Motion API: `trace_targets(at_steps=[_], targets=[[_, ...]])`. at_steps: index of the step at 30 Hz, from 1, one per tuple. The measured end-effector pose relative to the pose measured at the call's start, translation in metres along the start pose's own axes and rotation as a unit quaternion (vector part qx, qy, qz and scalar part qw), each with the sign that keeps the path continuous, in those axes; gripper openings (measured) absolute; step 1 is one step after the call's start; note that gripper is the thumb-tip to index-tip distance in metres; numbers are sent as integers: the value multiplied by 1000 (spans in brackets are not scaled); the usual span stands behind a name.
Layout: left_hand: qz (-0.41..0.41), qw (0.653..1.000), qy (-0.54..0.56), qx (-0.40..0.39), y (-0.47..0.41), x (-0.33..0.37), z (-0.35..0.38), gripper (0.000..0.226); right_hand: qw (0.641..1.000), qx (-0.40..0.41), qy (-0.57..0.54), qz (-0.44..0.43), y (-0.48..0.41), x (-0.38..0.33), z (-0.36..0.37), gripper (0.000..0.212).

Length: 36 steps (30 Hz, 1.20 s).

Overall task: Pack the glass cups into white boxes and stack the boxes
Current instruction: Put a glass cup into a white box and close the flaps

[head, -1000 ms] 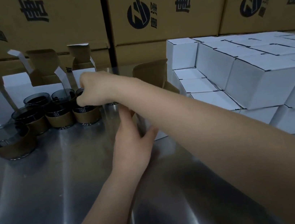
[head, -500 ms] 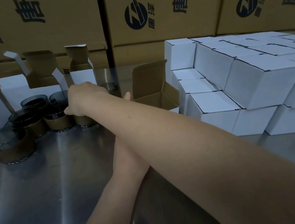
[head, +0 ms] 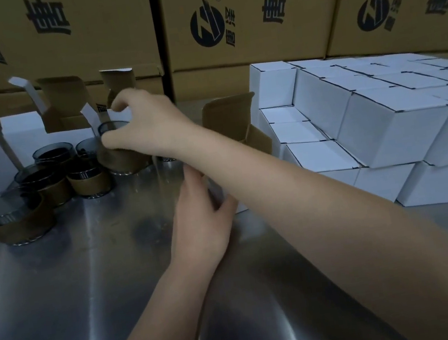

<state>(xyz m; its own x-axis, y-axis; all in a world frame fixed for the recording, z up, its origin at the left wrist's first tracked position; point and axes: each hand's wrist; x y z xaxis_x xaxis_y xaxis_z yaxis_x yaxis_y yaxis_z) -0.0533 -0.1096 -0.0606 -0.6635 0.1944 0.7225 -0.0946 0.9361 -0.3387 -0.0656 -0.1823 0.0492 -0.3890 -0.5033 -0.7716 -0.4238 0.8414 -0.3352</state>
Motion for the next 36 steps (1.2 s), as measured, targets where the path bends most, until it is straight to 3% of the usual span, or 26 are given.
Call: trace_targets(at_steps=[4,10,16,36], targets=[[27,1000,5,2,-1,-1,3,75,997,42,-52,-23,28,-7,-31,52],[55,998,28,-5,-1,-5,7,84,987,18,-154,-42,71,-3,-74,37],[39,998,50,10,-2,-7,7,70,981,-12,-179,-81,91,-1,-98,37],[48,988,148,25,-2,-9,4,78,997,-47,44,-43,97,15,-134,36]])
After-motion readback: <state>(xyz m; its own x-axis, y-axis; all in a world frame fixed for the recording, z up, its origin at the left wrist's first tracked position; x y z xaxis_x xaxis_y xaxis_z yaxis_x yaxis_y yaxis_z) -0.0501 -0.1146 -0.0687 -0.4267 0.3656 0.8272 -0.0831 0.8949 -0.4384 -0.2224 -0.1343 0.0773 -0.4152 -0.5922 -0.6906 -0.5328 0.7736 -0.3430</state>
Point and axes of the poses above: each hand's wrist, its own y-axis away from the middle knuckle, its own z-axis out of the palm, x = y × z, and after that the axes turned 14 degrees about -y, right-handed
